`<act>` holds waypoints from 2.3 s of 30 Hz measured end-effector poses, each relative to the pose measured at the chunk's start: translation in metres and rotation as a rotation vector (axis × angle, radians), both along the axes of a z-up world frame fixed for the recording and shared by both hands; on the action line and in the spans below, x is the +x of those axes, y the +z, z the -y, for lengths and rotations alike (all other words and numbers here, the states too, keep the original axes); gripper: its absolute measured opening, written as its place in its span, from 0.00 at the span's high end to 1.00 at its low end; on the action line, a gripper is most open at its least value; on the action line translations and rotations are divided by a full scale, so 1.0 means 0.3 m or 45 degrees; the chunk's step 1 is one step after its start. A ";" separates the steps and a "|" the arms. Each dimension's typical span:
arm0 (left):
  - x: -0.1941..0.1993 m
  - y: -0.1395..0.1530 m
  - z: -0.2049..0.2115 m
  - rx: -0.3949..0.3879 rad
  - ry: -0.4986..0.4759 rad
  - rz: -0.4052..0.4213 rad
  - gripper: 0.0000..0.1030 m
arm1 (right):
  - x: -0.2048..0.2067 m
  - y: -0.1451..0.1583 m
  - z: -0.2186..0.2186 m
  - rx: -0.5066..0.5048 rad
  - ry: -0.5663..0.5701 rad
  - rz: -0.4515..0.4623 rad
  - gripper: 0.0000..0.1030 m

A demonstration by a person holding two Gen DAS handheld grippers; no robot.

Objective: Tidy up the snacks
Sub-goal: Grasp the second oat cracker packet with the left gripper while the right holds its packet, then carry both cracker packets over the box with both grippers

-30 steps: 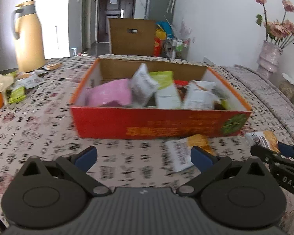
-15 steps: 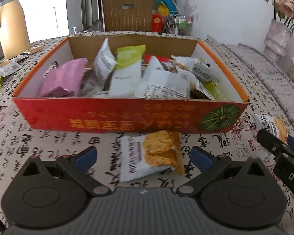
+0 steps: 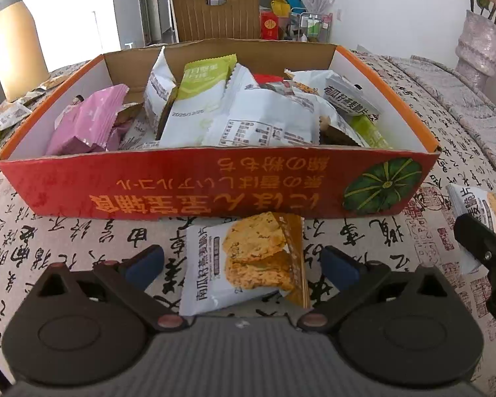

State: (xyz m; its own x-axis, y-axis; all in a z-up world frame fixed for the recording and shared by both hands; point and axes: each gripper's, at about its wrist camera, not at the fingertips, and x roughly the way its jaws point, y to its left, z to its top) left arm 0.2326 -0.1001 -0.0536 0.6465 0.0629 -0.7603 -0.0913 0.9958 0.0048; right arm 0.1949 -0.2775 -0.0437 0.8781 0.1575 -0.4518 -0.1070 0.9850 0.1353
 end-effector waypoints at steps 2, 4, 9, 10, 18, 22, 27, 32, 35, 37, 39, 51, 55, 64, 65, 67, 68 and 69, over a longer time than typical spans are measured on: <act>0.001 0.006 0.009 0.001 -0.012 0.010 0.15 | -0.002 -0.001 -0.003 -0.003 0.003 0.002 0.55; -0.004 0.015 0.015 0.004 -0.025 0.024 0.27 | -0.004 -0.001 -0.005 -0.007 0.006 0.002 0.55; -0.018 0.026 0.018 0.018 -0.037 0.041 0.41 | -0.009 -0.001 -0.011 -0.017 0.016 0.015 0.55; -0.017 0.027 0.016 0.015 -0.040 0.039 0.42 | -0.011 0.000 -0.011 -0.015 0.018 0.021 0.55; -0.044 0.043 0.004 0.007 -0.057 0.058 0.47 | -0.017 0.000 -0.008 -0.002 0.031 0.037 0.55; -0.070 0.058 -0.005 0.011 -0.062 0.086 0.47 | -0.021 0.000 -0.009 -0.002 0.037 0.046 0.55; -0.111 0.090 -0.023 0.008 -0.075 0.128 0.47 | -0.024 0.000 -0.013 -0.003 0.048 0.052 0.55; -0.158 0.139 -0.049 -0.009 -0.094 0.188 0.47 | -0.030 0.008 -0.026 -0.020 0.064 0.069 0.55; -0.183 0.178 -0.072 -0.018 -0.100 0.236 0.47 | -0.039 0.026 -0.043 -0.047 0.078 0.084 0.55; -0.194 0.205 -0.091 -0.022 -0.100 0.274 0.47 | -0.044 0.046 -0.053 -0.049 0.087 0.095 0.55; -0.200 0.232 -0.109 -0.022 -0.095 0.308 0.47 | -0.049 0.068 -0.068 -0.048 0.094 0.112 0.55; -0.163 0.340 -0.228 -0.021 -0.054 0.424 0.47 | 0.000 0.186 -0.198 -0.062 0.138 0.196 0.55; -0.126 0.365 -0.267 -0.007 -0.033 0.451 0.47 | 0.039 0.214 -0.231 -0.063 0.140 0.209 0.55; -0.014 0.392 -0.336 -0.001 0.013 0.479 0.47 | 0.152 0.251 -0.302 -0.062 0.142 0.213 0.55; -0.001 0.393 -0.341 -0.002 0.018 0.481 0.47 | 0.165 0.253 -0.310 -0.061 0.144 0.212 0.55; 0.022 0.391 -0.351 -0.004 0.027 0.487 0.47 | 0.193 0.256 -0.328 -0.061 0.150 0.210 0.55; 0.035 0.390 -0.356 -0.005 0.031 0.490 0.47 | 0.207 0.257 -0.338 -0.063 0.152 0.209 0.55; 0.047 0.387 -0.360 -0.005 0.035 0.492 0.47 | 0.221 0.256 -0.345 -0.064 0.155 0.207 0.55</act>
State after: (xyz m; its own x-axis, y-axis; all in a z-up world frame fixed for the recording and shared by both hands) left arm 0.2466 0.0080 0.0625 0.8834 0.0821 -0.4614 -0.1126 0.9929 -0.0390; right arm 0.2613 -0.1741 0.0332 0.9161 0.2475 -0.3154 -0.2420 0.9686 0.0572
